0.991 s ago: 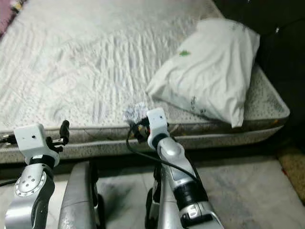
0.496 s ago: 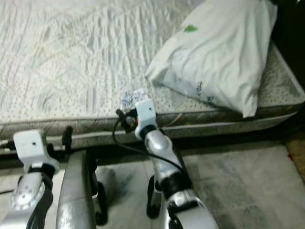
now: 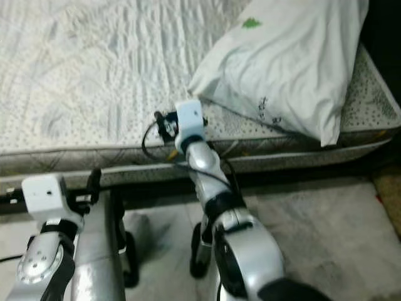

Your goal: Clean up the room

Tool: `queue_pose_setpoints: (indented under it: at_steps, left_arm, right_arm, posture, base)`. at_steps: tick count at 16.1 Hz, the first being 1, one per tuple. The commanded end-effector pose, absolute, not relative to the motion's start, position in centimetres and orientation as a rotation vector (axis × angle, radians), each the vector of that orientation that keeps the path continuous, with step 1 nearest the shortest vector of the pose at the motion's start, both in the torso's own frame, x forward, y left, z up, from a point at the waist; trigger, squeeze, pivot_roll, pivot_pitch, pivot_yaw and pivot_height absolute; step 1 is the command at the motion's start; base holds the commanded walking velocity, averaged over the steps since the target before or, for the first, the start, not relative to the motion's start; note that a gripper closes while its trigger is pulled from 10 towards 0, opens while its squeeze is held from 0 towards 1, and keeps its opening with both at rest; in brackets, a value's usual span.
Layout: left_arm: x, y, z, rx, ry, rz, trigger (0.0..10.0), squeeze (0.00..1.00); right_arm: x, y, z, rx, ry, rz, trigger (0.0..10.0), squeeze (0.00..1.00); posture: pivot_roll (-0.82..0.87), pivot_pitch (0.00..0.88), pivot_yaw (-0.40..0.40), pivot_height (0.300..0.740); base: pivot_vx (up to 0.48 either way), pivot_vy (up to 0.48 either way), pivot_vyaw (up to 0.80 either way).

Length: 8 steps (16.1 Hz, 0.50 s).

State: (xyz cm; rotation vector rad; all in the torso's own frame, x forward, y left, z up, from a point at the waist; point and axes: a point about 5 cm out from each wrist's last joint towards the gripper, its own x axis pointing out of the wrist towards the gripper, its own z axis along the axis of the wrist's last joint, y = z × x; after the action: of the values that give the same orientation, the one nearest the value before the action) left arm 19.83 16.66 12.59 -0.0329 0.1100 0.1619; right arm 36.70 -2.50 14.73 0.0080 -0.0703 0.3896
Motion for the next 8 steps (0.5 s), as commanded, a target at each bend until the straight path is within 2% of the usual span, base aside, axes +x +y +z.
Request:
queue_pose_setpoints:
  at_steps: [1,2,4,8]
  left_arm:
    - [19.4,16.5,12.5,-0.027,0.126,0.169,10.0,0.00]
    - [19.4,16.4,12.5,-0.028,0.126,0.169,10.0,0.00]
    - [19.1,15.9,12.7,-0.036,0.125,0.172,10.0,0.00]
    - [19.2,15.5,12.7,-0.050,0.129,0.174,10.0,0.00]
  right_arm:
    - [36.3,-0.9,14.5,0.009,-0.044,0.410,10.0,0.00]
    - [36.4,-0.7,14.5,-0.006,-0.039,0.412,10.0,0.00]
    - [36.3,0.3,13.5,-0.154,0.049,0.424,10.0,0.00]
    - [35.5,0.7,11.4,-0.274,0.166,0.453,10.0,0.00]
  posture:
    - [0.18,0.337,-0.107,0.515]
    - [0.18,0.337,-0.110,0.515]
    - [0.19,0.340,-0.133,0.515]
    - [0.18,0.337,-0.159,0.515]
  base:
    - [0.000,0.000,0.00]
    - [0.000,0.000,0.00]
    - [0.000,0.000,0.00]
    - [0.000,0.000,0.00]
